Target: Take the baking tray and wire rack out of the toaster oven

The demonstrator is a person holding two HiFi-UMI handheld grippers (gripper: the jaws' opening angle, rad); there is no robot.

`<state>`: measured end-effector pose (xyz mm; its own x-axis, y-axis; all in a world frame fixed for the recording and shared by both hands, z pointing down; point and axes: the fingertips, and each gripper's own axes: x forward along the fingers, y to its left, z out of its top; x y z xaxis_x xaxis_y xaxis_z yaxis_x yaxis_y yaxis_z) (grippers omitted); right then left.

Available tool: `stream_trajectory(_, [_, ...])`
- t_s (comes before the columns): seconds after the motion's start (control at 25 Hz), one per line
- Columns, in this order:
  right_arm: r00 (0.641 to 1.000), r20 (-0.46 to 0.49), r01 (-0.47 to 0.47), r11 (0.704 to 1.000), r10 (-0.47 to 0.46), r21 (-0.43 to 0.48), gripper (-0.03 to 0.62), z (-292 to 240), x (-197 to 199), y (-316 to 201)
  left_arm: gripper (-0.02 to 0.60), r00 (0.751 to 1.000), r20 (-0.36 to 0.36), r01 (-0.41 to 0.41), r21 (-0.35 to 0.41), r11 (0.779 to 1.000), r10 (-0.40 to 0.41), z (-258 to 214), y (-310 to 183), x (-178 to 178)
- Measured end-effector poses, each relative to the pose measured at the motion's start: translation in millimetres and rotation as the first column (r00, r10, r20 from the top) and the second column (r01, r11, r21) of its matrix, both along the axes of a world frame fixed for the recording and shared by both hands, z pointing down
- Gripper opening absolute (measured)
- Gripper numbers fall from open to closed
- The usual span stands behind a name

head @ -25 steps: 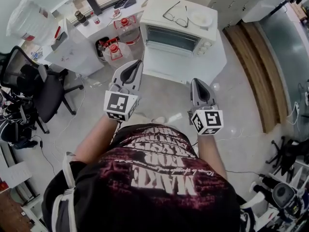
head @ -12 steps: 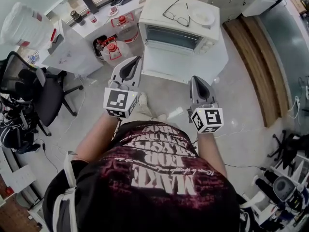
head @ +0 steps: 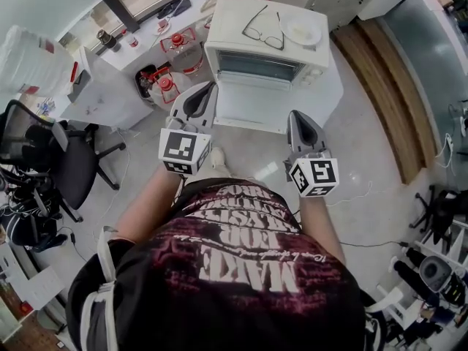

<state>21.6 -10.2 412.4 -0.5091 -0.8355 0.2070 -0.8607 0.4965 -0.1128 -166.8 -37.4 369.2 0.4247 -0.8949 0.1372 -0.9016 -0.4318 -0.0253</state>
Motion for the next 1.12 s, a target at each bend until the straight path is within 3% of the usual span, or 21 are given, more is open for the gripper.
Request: stream_trajectory(1.12, [0.991,-0.026,-0.13,0.988,0.128,-0.083,0.003,33.2,-32.9,-98.1,0.006,0.993,-0.014,-0.121,-0.03,0.992,0.12,18.8,-121.3,-32.2])
